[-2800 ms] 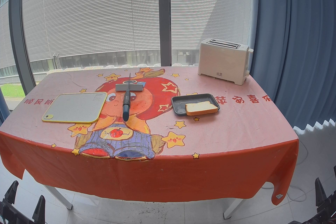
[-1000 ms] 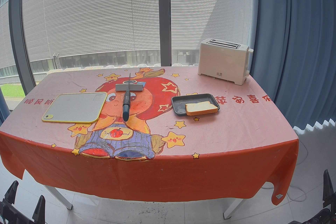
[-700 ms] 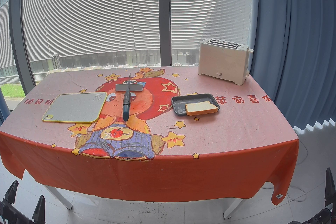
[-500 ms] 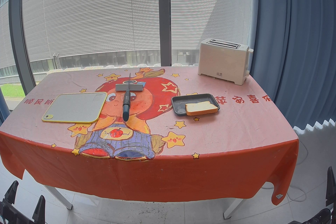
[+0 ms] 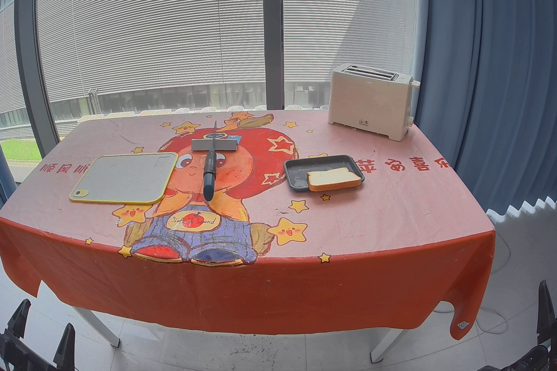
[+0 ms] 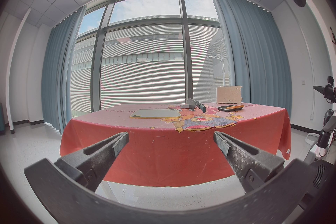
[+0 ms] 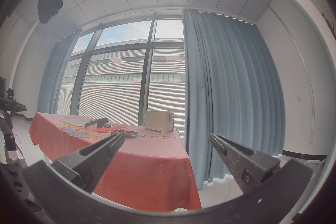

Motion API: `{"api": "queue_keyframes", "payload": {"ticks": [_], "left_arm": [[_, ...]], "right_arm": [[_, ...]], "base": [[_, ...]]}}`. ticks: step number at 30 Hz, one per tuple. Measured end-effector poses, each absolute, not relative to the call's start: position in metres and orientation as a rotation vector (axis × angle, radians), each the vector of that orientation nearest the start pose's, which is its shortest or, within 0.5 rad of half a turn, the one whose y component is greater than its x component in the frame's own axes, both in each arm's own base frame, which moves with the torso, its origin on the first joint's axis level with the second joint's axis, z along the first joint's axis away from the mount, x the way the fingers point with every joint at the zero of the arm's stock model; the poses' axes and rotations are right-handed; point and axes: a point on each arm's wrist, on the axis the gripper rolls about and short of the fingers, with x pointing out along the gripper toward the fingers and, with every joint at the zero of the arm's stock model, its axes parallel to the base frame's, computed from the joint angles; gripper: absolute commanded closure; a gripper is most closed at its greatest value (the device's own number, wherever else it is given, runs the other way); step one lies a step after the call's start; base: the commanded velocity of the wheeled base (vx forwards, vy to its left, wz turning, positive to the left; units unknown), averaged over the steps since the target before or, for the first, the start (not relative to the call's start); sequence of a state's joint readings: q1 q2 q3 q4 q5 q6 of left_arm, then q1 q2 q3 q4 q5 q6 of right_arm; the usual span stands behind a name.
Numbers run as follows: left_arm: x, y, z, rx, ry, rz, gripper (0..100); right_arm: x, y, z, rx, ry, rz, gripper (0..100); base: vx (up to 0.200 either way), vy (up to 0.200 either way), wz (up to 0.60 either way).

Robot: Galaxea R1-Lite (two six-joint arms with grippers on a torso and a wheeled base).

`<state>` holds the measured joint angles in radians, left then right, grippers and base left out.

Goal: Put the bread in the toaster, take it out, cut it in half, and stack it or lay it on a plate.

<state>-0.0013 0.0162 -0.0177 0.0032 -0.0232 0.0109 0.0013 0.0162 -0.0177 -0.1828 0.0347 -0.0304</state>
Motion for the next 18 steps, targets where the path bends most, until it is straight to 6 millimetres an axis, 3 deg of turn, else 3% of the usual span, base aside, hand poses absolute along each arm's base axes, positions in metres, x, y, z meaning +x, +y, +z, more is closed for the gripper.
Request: {"api": "queue_keyframes", "payload": {"ticks": [18], "left_arm": [[-0.0229, -0.0005, 0.0804, 0.011, 0.002, -0.024, 0]], "right_arm": [[-0.0245, 0.0008, 0.0988, -0.033, -0.179, 0.033, 0]], "base": [[0.0, 0.0, 0.0]]}}
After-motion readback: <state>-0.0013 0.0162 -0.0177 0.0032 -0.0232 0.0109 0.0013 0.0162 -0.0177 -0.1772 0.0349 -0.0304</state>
